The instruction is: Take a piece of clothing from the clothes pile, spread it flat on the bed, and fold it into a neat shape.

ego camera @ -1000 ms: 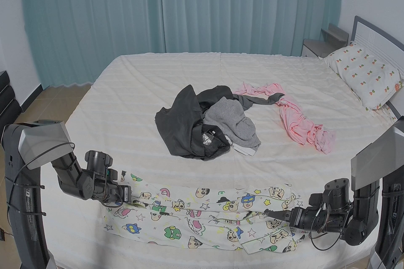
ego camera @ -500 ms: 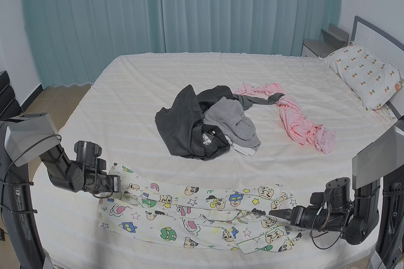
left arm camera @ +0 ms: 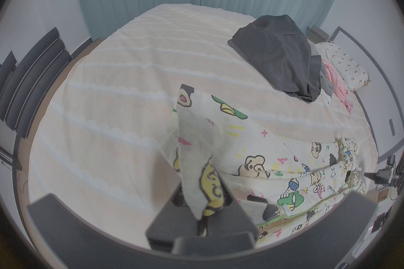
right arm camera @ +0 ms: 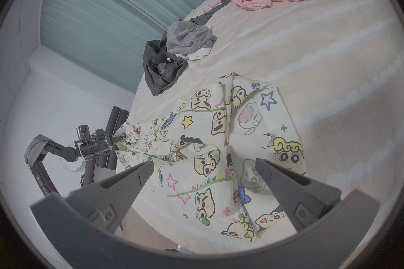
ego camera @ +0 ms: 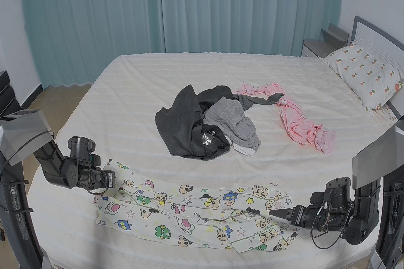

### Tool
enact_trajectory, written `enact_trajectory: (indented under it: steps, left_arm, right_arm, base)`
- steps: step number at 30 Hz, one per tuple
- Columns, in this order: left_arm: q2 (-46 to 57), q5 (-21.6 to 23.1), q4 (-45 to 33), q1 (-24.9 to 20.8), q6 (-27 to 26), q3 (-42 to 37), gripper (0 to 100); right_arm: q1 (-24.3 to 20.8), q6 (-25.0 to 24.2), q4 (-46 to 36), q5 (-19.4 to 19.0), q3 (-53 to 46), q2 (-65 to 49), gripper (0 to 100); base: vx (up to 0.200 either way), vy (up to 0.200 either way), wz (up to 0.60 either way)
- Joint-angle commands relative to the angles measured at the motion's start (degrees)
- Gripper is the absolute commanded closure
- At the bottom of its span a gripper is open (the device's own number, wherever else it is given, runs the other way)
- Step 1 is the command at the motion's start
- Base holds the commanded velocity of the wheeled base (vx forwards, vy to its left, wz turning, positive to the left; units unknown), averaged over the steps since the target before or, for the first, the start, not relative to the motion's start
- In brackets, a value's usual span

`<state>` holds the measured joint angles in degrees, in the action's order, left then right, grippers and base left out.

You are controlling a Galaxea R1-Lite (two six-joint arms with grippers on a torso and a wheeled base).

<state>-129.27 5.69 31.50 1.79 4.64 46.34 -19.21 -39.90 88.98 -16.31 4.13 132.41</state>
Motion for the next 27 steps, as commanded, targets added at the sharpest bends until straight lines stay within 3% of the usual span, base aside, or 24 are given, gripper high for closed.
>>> enact_trajectory:
  steps: [1, 12, 13, 25, 27]
  left_arm:
    - [-1.9, 0.0, 0.4, 0.1, -0.1, -0.2, 100]
    - [-10.4, -0.5, 6.5, -0.9, 0.5, 2.1, 100]
    - [-10.4, -0.5, 6.5, -0.9, 0.5, 2.2, 0]
    - [-9.3, 0.6, 6.6, -0.8, -0.6, -0.6, 0]
    - [-9.3, 2.1, 6.6, -0.8, -3.1, -1.7, 0]
  right_arm:
    - [0.0, 0.0, 0.8, 0.0, 0.0, 0.1, 0]
    - [-0.2, 0.0, 0.8, 0.0, -0.2, 0.2, 0]
    - [-0.2, 0.1, 0.8, 0.0, -0.1, 0.2, 0]
    - [-0.5, 0.1, 0.8, 0.0, -0.3, 0.2, 0]
    - [-0.5, 0.1, 0.8, 0.0, -0.3, 0.2, 0]
  base:
    - [0.000, 0.000, 0.00]
    - [0.000, 0.000, 0.00]
    - [0.000, 0.000, 0.00]
    - [0.000, 0.000, 0.00]
    - [0.000, 0.000, 0.00]
